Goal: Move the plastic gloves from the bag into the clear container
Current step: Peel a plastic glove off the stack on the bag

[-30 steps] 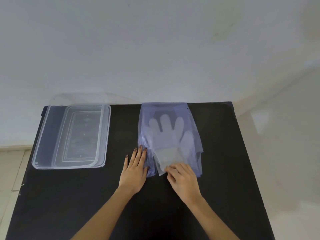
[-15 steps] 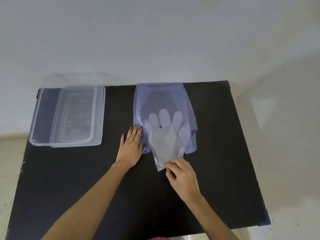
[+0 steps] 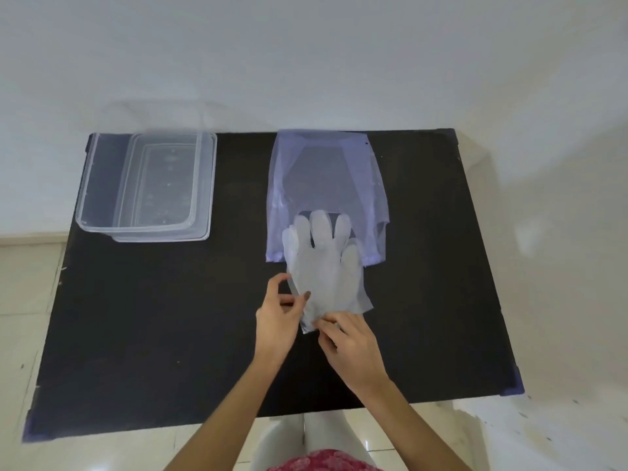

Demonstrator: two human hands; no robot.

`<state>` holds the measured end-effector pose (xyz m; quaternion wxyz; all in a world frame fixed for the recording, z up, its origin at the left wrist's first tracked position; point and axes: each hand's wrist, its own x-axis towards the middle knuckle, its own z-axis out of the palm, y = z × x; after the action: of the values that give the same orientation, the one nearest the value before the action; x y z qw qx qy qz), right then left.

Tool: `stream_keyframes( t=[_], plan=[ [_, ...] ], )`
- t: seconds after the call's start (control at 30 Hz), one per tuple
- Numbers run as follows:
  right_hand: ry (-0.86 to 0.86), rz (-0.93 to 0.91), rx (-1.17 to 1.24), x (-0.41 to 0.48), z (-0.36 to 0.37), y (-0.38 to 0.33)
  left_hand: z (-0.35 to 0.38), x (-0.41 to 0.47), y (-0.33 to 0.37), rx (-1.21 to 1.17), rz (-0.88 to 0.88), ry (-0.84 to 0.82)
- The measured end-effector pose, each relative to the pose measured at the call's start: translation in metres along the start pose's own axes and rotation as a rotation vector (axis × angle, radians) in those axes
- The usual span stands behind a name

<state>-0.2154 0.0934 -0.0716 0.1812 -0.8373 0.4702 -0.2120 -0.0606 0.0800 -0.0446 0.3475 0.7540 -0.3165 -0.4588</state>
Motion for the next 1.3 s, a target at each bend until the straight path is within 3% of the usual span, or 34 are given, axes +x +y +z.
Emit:
stream_keyframes(
  t=[0.3, 0.43, 0.63, 0.73, 1.13, 1.3],
  plan=[
    [-0.09, 0.131, -0.016, -0.043, 0.003, -0.021, -0.009, -0.034, -0.037, 0.056, -0.039, 0.066],
    [-0.106, 0.332, -0.012, -0.055, -0.003, -0.021, -0.016, -0.047, -0.05, 0.049, -0.083, 0.083],
    [-0.032, 0.825, 0.14, -0.056, -0.011, -0.016, -0.016, -0.061, -0.06, 0.037, -0.083, 0.077],
    [0.013, 0.986, 0.224, -0.055, -0.013, -0.017, -0.014, -0.068, -0.063, 0.035, -0.077, 0.049],
    [0.179, 1.253, 0.474, -0.057, -0.023, -0.002, -0.005, -0.089, -0.072, 0.073, -0.069, -0.069],
    [0.198, 1.371, 0.665, -0.062, -0.023, -0.001, -0.005, -0.094, -0.077, 0.103, -0.018, -0.013]
  ],
)
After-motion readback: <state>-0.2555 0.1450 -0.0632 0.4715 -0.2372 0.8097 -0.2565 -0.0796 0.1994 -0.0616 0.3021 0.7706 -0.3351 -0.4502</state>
